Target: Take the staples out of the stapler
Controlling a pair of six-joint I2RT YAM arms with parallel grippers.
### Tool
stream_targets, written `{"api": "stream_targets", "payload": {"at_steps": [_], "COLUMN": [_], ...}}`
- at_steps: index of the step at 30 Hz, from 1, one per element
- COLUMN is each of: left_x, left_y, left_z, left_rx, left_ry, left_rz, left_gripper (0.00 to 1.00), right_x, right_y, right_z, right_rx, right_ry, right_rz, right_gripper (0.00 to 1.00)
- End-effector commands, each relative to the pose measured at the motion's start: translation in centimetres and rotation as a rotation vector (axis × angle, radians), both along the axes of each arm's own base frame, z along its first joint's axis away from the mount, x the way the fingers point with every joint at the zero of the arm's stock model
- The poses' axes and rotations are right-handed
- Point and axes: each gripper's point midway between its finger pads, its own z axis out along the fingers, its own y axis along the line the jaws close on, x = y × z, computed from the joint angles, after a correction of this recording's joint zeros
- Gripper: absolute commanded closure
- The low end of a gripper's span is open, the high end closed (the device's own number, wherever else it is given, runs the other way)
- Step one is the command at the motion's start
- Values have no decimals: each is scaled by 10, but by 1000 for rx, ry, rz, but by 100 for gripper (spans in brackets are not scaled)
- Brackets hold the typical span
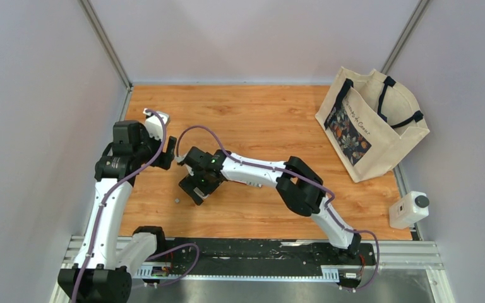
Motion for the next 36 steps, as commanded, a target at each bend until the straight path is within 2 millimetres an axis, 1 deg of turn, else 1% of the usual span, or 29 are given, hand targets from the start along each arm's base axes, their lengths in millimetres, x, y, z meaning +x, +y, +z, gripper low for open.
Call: {"api": "stream_targets", "payload": {"at_steps": [1, 2, 4, 5, 6, 7, 8, 9, 11, 13, 14, 15, 16, 17, 19, 20, 23, 26, 31, 33, 36], "left_x": [-2, -2, -2, -2, -3, -3, -3, -4, -4, -5, -5, -5, -7, -7, -7, -7, -5, -4, -3, -2, -2], "left_y": [-2, -1, -1, -1, -2, -2, -3, -6, -8, -11, -16, -16, -22, -24, -26, -29, -31, -33, -37, -37, -37], "left_z": [8, 7, 5, 4, 3, 2, 1, 1, -1, -6, -10, -12, -18, -21, -24, -25, -28, -30, -38, -39, -41], "left_rx": [3, 7, 13, 14, 11, 10, 5, -3, -13, -12, -3, 17, 27, 33, 42, 44, 55, 59, 78, 79, 83], "left_ry": [-25, -22, -19, -18, -14, -11, -6, -6, 0, 15, 23, 22, 33, 39, 45, 48, 58, 68, 85, 85, 92], "left_rz": [-22, -22, -27, -30, -36, -37, -39, -50, -61, -73, -93, -92, -119, -127, -136, -147, -163, -177, -187, -187, -192], "left_gripper": [16, 16, 16, 16, 16, 16, 16, 16, 16, 16, 16, 16, 16, 16, 16, 16, 16, 16, 16, 15, 15], "right_x": [9, 14, 23, 33, 37, 44, 57, 62, 85, 96, 104, 107, 114, 117, 122, 126, 132, 136, 134, 130, 126], "right_y": [-9, -18, -30, -40, -50, -58, -70, -78, -99, -113, -122, -128, -138, -143, -147, -153, -154, -151, -147, -148, -148], "right_z": [58, 71, 82, 96, 93, 97, 104, 102, 100, 93, 84, 79, 73, 65, 60, 56, 55, 54, 47, 41, 39], "right_rx": [90, 102, 100, 113, 93, 84, 81, 67, -1, -57, -94, -114, -139, -157, -150, -153, -121, -114, -113, -115, -106], "right_ry": [-77, -99, -142, -170, -180, -204, -232, -238, -310, -333, -337, -337, -336, -328, -313, -306, -295, -303, -282, -271, -262], "right_rz": [5, -3, -5, -23, -30, -43, -63, -69, -100, -106, -106, -111, -129, -134, -148, -160, -175, -163, -125, -111, -92], "right_gripper": [2, 2, 0, 0, 1, 1, 1, 3, 4, 5, 6, 9, 9, 11, 14, 14, 16, 18, 25, 30, 35]}}
